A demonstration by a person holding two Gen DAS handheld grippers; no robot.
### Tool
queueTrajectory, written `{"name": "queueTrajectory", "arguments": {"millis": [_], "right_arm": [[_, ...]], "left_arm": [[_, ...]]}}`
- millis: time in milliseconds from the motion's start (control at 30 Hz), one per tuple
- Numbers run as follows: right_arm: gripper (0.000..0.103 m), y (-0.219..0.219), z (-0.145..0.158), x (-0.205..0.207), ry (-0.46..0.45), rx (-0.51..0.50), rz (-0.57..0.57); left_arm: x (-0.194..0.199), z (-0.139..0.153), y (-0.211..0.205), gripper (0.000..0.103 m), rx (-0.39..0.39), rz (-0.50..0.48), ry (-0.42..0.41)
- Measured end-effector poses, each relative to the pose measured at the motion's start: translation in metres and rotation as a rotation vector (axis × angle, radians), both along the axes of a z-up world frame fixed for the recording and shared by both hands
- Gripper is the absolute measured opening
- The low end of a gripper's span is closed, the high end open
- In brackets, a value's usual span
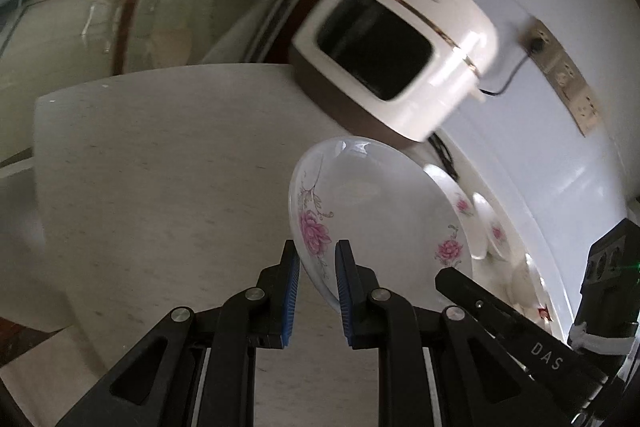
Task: Organize plates and bowls
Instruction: 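Lift the plate with both grippers and carry it toward the glass cabinet, then lower the plate onto the counter and open both grippers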
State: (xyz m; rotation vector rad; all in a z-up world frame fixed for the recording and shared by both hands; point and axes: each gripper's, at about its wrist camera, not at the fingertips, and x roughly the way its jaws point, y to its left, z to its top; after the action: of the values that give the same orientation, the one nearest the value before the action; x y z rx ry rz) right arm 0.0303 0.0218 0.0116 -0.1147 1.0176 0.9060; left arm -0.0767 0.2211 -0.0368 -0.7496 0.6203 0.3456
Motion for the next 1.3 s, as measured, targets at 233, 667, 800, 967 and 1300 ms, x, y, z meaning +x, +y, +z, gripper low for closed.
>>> {"name": "queueTrajectory", "arguments": {"millis": [233, 667, 800, 967, 1300], "right_arm": [[0.026, 0.021, -0.009, 0.005, 0.004, -0.014, 0.087], [0.029, 0.030, -0.016, -0.001, 0.021, -0.010, 0.189], [0.030, 0.031, -0.020, -0.001, 0.043, 0.000, 0.201], [0.033, 0.032, -0.019, -0.003, 0.058, 0.011, 0.220], [0.051, 0.022, -0.008, 0.003, 0.062, 0.102, 0.205]], "left_arm": [[-0.013, -0.008, 0.018, 0.019, 0.015, 0.066, 0.029], [-0.018, -0.009, 0.024, 0.019, 0.110, 0.138, 0.098], [-0.019, -0.009, 0.023, 0.019, 0.133, 0.146, 0.111], [-0.017, -0.006, 0.013, 0.028, 0.188, 0.154, 0.142], [-0.017, 0.005, 0.001, 0.054, 0.294, 0.197, 0.166]]}}
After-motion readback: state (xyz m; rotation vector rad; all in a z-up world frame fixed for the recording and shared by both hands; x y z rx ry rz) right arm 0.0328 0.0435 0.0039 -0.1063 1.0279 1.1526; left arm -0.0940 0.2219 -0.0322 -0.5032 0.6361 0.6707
